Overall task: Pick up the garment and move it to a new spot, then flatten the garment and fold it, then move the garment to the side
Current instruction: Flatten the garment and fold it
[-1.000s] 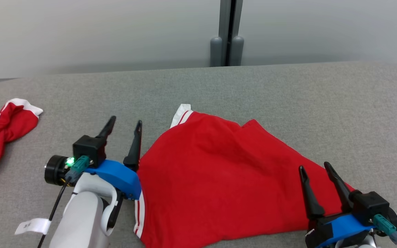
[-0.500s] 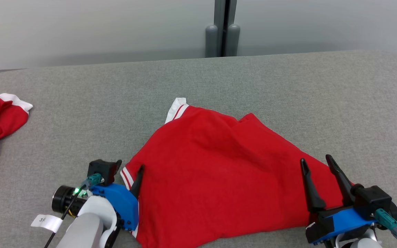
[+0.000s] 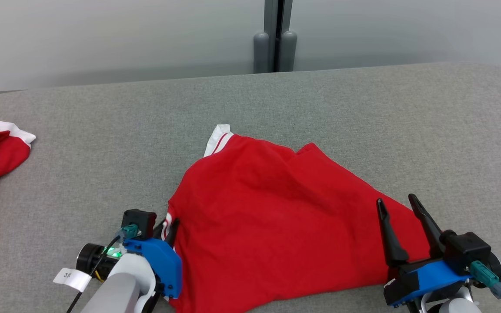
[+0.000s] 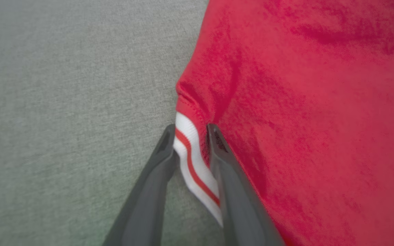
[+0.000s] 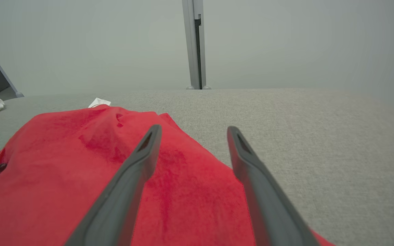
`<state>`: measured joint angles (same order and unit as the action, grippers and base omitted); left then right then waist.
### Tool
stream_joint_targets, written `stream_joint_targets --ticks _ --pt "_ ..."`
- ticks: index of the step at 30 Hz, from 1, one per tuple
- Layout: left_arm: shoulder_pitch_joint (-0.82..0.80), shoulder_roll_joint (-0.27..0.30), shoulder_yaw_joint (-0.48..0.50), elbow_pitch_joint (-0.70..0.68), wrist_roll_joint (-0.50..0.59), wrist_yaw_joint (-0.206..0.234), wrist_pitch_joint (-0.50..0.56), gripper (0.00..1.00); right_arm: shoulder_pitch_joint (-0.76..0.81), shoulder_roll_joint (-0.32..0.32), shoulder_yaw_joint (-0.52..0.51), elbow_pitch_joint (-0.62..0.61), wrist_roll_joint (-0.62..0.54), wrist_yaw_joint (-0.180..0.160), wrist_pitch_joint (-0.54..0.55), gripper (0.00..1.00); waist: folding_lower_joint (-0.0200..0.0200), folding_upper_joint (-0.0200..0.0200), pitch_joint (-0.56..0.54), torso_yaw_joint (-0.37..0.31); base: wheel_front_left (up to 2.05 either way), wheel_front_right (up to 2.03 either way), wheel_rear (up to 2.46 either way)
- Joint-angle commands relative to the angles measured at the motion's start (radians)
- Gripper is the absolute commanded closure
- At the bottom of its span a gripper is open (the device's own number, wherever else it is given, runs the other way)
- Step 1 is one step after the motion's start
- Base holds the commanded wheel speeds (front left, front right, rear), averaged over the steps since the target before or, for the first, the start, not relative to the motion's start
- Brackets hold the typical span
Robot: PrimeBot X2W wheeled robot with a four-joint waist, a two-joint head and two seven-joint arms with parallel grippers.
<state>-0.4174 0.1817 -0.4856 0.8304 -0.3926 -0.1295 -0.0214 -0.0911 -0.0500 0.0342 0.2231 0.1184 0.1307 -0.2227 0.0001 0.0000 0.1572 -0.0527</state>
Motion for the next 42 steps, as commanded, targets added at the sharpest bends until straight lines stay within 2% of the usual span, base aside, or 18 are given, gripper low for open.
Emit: stream_joint_targets --ticks 1,8,15,22,29,35,42 --pt "-0.018 -0.005 -0.012 0.015 -0.007 -0.001 -0.014 1.0 -0.009 -0.001 -0.001 0.002 0.008 0.0 -0.009 0.0 -0.0001 0.0 -0.002 -0.001 0.0 0.0 0.0" --pt "-0.121 0.0 -0.028 -0.028 -0.001 -0.001 -0.131 1.0 0.005 -0.001 -0.011 -0.006 0.01 0.0 -0.007 0.0 -0.0001 0.0 -0.01 0.003 0.0 0.0 0.0" --pt "-0.168 0.018 -0.026 -0.162 0.015 0.019 -0.172 1.0 0.016 -0.001 -0.024 -0.006 0.015 0.0 -0.012 0.0 -0.0001 0.0 -0.018 0.027 0.0 0.0 0.0" --pt "-0.114 0.06 -0.024 -0.308 0.012 0.048 -0.132 1.0 0.02 -0.001 -0.025 0.002 0.019 0.0 -0.017 0.0 -0.0001 0.0 -0.03 0.049 0.0 0.0 0.0" --pt "-0.084 0.103 -0.013 -0.423 0.003 0.079 -0.081 1.0 -0.001 -0.001 -0.01 0.001 0.025 0.0 -0.02 0.0 -0.0001 0.0 -0.012 0.032 0.0 0.0 0.0" --pt "-0.134 0.134 0.003 -0.472 -0.001 0.081 -0.053 1.0 -0.024 -0.001 -0.013 0.0 0.024 0.0 -0.026 0.0 -0.0001 0.0 0.036 -0.006 0.0 0.0 0.0" --pt "-0.229 0.182 0.014 -0.447 0.01 0.06 -0.028 1.0 -0.072 -0.001 -0.012 -0.01 0.028 0.0 -0.034 0.0 -0.0001 0.0 0.124 -0.073 0.0 0.0 0.0"
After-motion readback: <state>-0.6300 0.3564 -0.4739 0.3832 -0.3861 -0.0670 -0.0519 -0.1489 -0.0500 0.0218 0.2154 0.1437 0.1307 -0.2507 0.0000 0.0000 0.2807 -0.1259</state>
